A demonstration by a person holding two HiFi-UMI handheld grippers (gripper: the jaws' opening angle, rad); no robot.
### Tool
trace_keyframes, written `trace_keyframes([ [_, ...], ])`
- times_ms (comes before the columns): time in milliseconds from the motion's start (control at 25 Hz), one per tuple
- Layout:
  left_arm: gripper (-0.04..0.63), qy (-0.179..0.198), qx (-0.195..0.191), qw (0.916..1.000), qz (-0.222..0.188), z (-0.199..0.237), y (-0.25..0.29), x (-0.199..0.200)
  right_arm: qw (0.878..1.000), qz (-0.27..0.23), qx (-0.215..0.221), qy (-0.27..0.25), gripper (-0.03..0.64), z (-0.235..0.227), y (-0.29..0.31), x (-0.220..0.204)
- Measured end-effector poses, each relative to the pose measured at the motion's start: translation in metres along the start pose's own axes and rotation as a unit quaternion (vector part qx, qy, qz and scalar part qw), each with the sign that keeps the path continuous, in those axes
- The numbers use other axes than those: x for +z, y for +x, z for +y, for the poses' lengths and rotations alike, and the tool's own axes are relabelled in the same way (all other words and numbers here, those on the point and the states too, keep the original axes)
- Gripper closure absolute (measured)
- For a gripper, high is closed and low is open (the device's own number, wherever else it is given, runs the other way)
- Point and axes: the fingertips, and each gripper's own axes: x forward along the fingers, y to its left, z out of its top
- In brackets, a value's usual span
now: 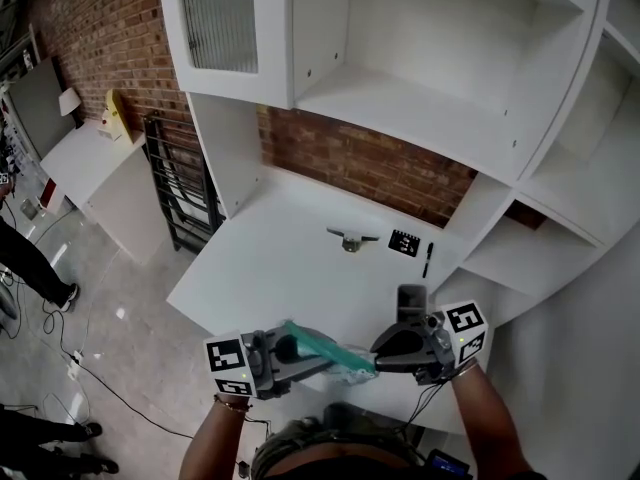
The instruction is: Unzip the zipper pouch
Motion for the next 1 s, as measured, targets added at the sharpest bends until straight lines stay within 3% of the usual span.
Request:
trace_keyframes([
  [200,0.548,0.012,0.048,0.9988,-0.005,0.014,-0.003,0.007,0.993,-0.031,-0.111,-0.039,0.583,-0.022,-0.012,0.009],
  [360,0.548,0.013,0.076,0.9970,-0.010,0.021,-0.005,0.011,0.980,-0.051,-0.173,-0.078,0.439,-0.023,-0.024,0.018],
  [480,0.548,0.001,0.093,0.9954,-0.023,0.026,-0.007,0.013,0.968,-0.028,-0.219,-0.118,0.414,-0.021,-0.026,0.015],
  [560,0.548,-0.016,0.101,0.9939,-0.041,0.028,-0.009,0.018,0.948,0.013,-0.274,-0.163,0.410,-0.027,-0.025,0.009],
  [680,0.548,-0.038,0.102,0.9919,-0.065,0.027,-0.007,0.028,0.898,0.065,-0.345,-0.266,0.391,-0.034,-0.021,0.009],
  [800,0.548,-0.048,0.100,0.9913,-0.071,0.024,-0.002,0.032,0.855,0.046,-0.377,-0.353,0.368,-0.028,-0.006,0.034],
  [880,0.548,-0.049,0.099,0.9917,-0.066,0.022,0.002,0.032,0.844,0.030,-0.382,-0.375,0.367,-0.023,0.004,0.046],
  [1000,0.548,-0.048,0.095,0.9926,-0.058,0.019,0.005,0.031,0.851,0.029,-0.367,-0.374,0.370,-0.021,0.011,0.048],
])
